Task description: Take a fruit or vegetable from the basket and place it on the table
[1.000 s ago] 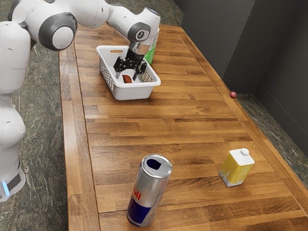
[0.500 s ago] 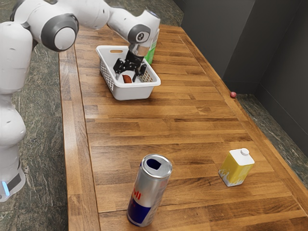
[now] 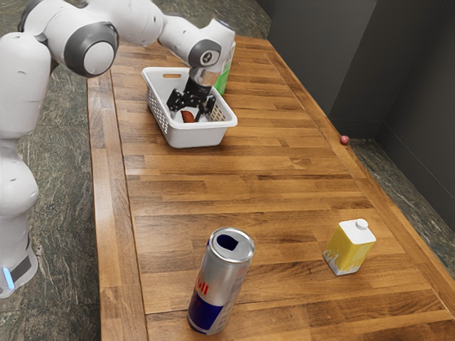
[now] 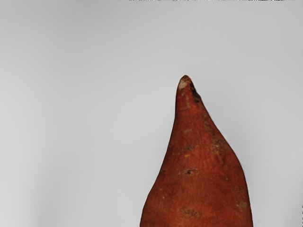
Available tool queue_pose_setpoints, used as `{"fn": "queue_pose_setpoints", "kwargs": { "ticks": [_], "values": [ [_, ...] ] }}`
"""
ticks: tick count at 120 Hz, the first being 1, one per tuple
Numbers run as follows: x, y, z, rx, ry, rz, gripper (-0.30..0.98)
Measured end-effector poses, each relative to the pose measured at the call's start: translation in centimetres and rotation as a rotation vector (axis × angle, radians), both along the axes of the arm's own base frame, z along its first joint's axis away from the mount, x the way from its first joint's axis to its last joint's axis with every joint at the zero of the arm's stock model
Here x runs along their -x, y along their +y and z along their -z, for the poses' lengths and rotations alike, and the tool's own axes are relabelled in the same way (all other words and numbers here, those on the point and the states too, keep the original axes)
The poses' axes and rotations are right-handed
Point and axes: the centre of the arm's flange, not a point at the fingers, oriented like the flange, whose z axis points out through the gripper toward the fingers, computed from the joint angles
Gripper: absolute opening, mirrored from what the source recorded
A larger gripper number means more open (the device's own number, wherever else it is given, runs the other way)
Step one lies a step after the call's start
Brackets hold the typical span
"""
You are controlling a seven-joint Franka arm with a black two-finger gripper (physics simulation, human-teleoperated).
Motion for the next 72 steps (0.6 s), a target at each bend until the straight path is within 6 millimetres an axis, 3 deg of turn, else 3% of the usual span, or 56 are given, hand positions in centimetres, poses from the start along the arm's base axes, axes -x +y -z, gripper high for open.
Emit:
{"fn": "queue_pose_setpoints", "kwargs": {
  "ticks": [32, 53, 72],
  "values": [
    [0.1, 0.2, -0.3, -0.007, 0.002, 0.047, 0.19],
    [0.0, 0.2, -0.9, -0.016, 0.001, 0.068, 0.09],
    [-0.2, -0.1, -1.7, -0.026, -0.015, 0.078, 0.09]
  ]
}}
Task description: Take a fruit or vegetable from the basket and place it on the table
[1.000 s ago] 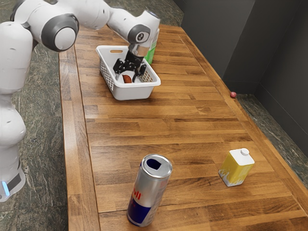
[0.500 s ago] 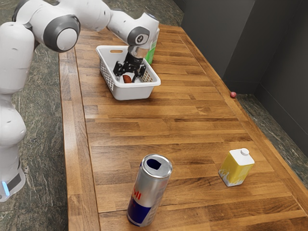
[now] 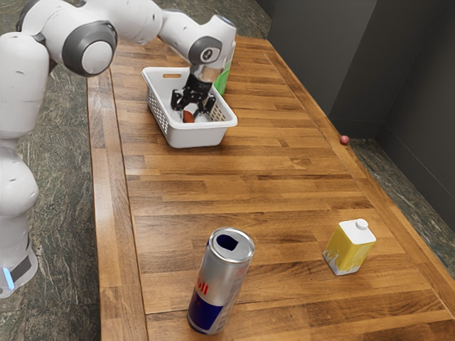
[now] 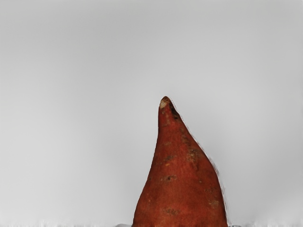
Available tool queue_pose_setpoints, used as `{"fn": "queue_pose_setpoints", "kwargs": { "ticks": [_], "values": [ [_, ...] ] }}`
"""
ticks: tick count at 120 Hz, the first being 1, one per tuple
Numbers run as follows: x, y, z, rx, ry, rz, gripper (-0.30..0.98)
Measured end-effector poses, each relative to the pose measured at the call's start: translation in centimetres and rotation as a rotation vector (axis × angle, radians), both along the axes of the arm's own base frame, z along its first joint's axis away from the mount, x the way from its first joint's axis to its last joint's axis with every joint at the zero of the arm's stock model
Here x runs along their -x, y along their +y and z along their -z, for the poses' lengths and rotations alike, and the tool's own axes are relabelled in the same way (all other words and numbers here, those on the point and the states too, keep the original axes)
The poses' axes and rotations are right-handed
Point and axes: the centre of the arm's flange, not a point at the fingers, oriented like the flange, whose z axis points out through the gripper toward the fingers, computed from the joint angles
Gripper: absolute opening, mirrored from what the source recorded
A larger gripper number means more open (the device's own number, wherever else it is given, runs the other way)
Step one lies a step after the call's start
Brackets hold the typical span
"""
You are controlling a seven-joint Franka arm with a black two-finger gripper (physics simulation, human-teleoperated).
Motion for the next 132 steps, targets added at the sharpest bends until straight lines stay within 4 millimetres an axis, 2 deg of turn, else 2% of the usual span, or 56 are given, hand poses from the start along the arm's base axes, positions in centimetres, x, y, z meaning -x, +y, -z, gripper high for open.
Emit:
{"fn": "queue_pose_setpoints", "kwargs": {
  "ticks": [12, 22, 29, 36, 42, 47, 53, 57, 67, 71, 73, 75, 80, 84, 89, 98, 107, 124, 132],
  "values": [
    [-0.4, -1.4, -2.2, -0.011, -0.047, 0.030, 0.21],
    [0.7, -3.6, -5.0, -0.017, -0.083, 0.057, 0.16],
    [2.4, -5.3, -7.7, -0.024, -0.108, 0.066, 0.14],
    [4.3, -7.1, -11.5, -0.043, -0.138, 0.071, 0.15],
    [4.9, -9.2, -14.1, -0.060, -0.147, 0.083, 0.15],
    [3.7, -13.4, -16.2, -0.073, -0.150, 0.139, 0.14],
    [1.0, -21.6, -19.1, -0.090, -0.166, 0.261, 0.15],
    [-1.1, -26.9, -20.1, -0.094, -0.169, 0.344, 0.15],
    [-4.9, -38.9, -20.3, -0.078, -0.162, 0.532, 0.14],
    [-5.9, -41.8, -19.1, -0.066, -0.140, 0.573, 0.14],
    [-6.7, -41.8, -18.2, -0.059, -0.122, 0.570, 0.13],
    [-7.7, -40.8, -17.2, -0.052, -0.106, 0.550, 0.12],
    [-9.8, -36.2, -15.0, -0.039, -0.071, 0.468, 0.11],
    [-10.5, -33.6, -14.0, -0.036, -0.054, 0.422, 0.11],
    [-10.9, -32.2, -13.3, -0.046, -0.039, 0.393, 0.15],
    [-11.1, -31.6, -12.7, -0.071, -0.028, 0.372, 0.36],
    [-11.2, -31.5, -12.7, -0.088, -0.025, 0.358, 0.50],
    [-10.8, -32.2, -13.4, -0.115, -0.034, 0.344, 0.62],
    [-8.8, -33.5, -15.3, -0.150, -0.045, 0.348, 0.64]
  ]
}}
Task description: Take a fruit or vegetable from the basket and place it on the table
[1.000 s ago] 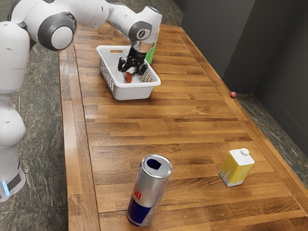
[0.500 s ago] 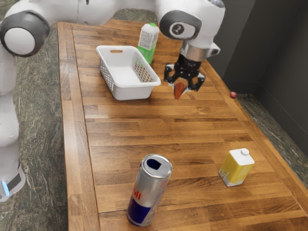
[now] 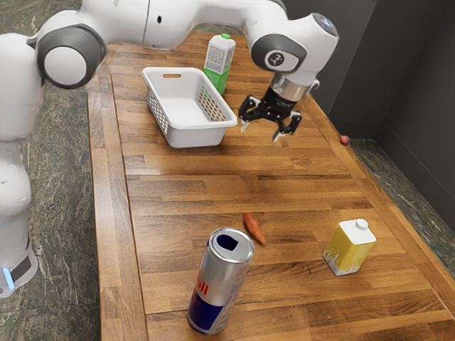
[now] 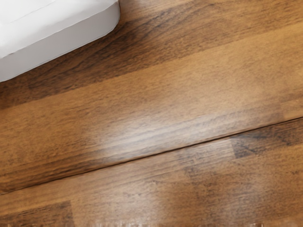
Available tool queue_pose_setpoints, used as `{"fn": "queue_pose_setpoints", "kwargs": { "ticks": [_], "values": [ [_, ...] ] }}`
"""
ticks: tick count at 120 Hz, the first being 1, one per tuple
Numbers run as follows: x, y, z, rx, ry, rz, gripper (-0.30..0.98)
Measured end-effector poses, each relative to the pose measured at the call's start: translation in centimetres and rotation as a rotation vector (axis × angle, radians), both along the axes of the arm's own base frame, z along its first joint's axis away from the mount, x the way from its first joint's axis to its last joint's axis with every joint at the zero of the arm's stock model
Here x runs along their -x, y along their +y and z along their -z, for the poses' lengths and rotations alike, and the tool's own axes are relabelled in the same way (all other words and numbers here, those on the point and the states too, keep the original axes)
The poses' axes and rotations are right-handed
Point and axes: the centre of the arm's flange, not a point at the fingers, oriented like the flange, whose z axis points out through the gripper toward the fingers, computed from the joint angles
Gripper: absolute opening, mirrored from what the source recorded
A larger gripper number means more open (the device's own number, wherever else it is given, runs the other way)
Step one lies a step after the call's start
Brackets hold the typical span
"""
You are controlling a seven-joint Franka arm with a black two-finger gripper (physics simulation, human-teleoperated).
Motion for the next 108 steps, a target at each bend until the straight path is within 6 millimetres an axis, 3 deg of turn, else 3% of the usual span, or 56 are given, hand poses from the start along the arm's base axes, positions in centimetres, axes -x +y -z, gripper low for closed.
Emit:
{"fn": "queue_pose_setpoints", "kwargs": {
  "ticks": [18, 26, 29, 34, 42, 49, 65, 79, 108],
  "values": [
    [8.6, -3.7, -4.5, -0.108, -0.028, 0.005, 0.67],
    [10.5, -6.5, -5.7, -0.122, -0.034, 0.061, 0.68],
    [10.8, -6.6, -6.1, -0.120, -0.032, 0.087, 0.68],
    [11.0, -5.0, -7.0, -0.114, -0.030, 0.109, 0.68],
    [10.8, -0.5, -7.6, -0.088, -0.024, 0.171, 0.68],
    [10.4, 1.0, -7.6, -0.068, -0.015, 0.299, 0.69],
    [9.7, 1.6, -8.0, -0.058, -0.007, 0.569, 0.69],
    [9.3, 0.7, -8.4, -0.064, 0.007, 0.766, 0.69],
    [8.8, 0.2, -8.2, -0.059, 0.057, 1.042, 0.69]
  ]
}}
